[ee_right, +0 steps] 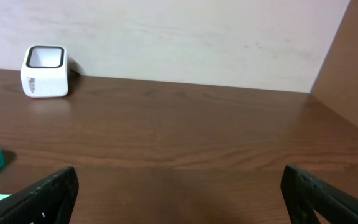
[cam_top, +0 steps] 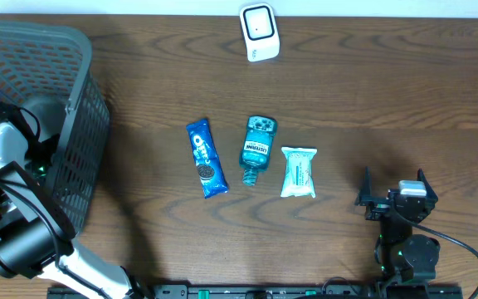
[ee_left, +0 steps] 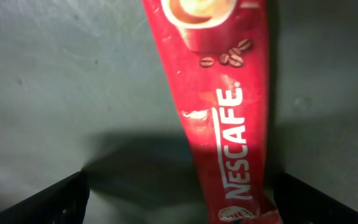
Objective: Scan the item barcode
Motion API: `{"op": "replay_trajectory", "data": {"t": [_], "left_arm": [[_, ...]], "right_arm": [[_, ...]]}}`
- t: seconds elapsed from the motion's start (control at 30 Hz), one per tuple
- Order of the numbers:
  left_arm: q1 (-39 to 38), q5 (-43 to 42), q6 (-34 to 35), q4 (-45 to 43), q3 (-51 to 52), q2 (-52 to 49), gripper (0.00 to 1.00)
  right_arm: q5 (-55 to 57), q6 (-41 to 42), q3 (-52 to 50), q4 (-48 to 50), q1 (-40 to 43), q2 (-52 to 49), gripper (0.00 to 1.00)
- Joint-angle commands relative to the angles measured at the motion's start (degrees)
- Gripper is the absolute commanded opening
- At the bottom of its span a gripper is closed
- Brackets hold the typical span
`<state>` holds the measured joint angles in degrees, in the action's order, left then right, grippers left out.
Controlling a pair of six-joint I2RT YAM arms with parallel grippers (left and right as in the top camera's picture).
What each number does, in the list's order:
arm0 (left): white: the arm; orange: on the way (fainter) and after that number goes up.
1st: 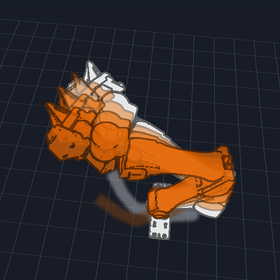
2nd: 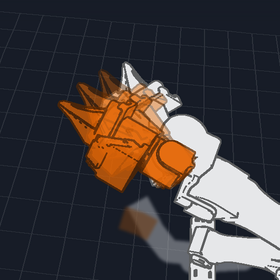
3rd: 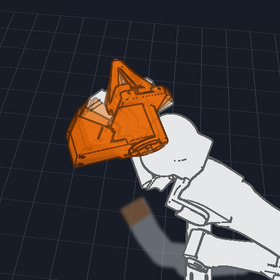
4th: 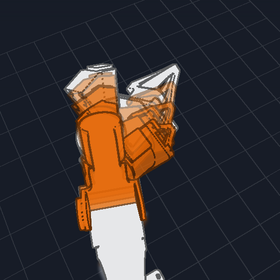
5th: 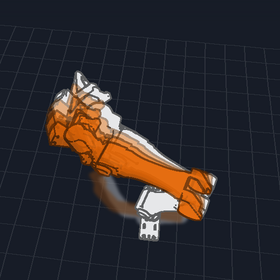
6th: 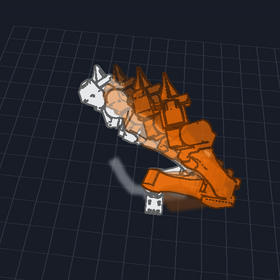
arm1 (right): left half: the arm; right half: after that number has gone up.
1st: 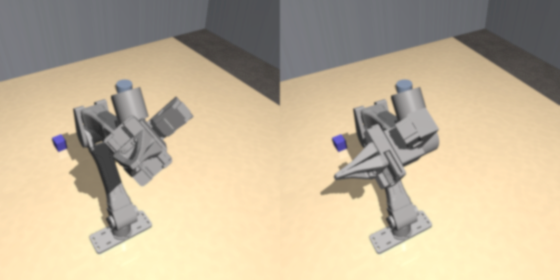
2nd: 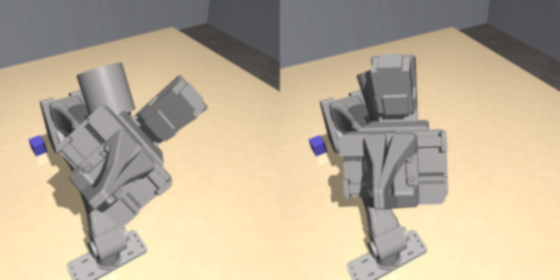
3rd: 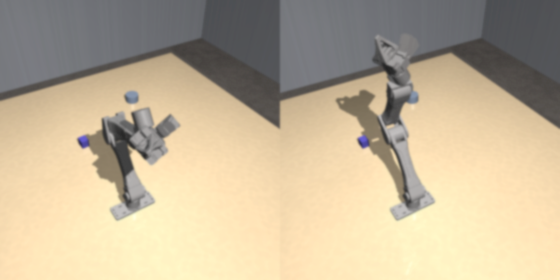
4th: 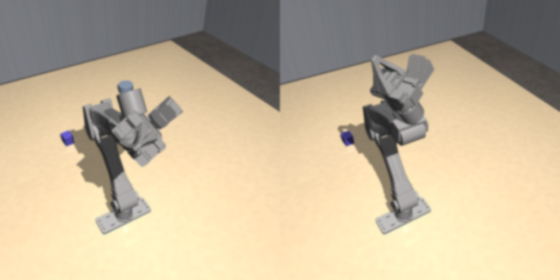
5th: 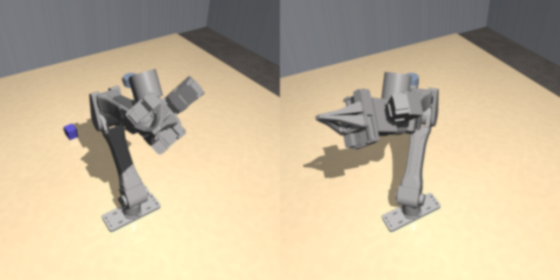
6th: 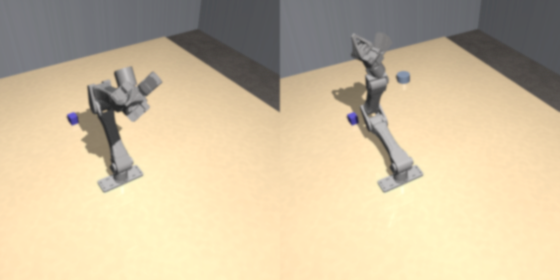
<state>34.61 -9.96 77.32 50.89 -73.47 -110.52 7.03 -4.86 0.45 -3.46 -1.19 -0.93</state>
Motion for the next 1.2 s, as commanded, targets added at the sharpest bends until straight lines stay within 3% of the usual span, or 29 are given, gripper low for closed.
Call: {"op": "replay_trajectory", "data": {"t": [0.0, 0.53, 0.57, 0.63, 0.67, 0.83, 0.9, 1.0, 1.17], "left_arm": [[0.4, 2.6, 3.0, 1.9, 6.1, -8.3, 0.96], [4.3, 15.5, 2.4, -0.5, 6.1, -8.3, 0.96], [4.3, 16.0, 2.1, -0.6, 6.1, -8.3, 0.9], [4.3, 17.0, 1.7, -0.6, 6.1, -8.6, 0.57], [4.3, 17.2, 0.7, -0.7, 6.1, -8.9, 0.49], [4.3, 17.3, -1.9, -0.7, 6.1, -11.1, 0.28], [4.3, 17.3, -3.5, -0.6, 6.1, -13.1, 0.27], [4.3, 17.2, -5.5, 0.0, 6.1, -14.9, 0.08], [4.3, 16.8, -5.7, 2.3, 5.5, -14.8, 0.08]], "right_arm": [[-0.3, -0.3, -0.1, -0.2, 0.4, 0.4, 0.99], [-0.3, -0.3, -0.1, -0.2, 0.4, 0.4, 0.99], [-0.3, -0.3, -0.1, -0.2, 0.4, 0.4, 0.99], [-0.3, -0.3, -0.1, -0.2, 0.4, 0.4, 0.99], [-0.3, -0.3, -0.1, -0.2, 0.4, 0.4, 0.99], [-0.3, -0.3, -0.1, -0.2, 0.4, 0.4, 0.99], [-0.3, -0.3, -0.1, -0.2, 0.4, 0.4, 0.99], [-0.3, -0.3, -0.1, -0.2, 0.4, 0.4, 0.99], [-0.3, -0.3, -0.1, -0.2, 0.4, 0.4, 0.99]]}}
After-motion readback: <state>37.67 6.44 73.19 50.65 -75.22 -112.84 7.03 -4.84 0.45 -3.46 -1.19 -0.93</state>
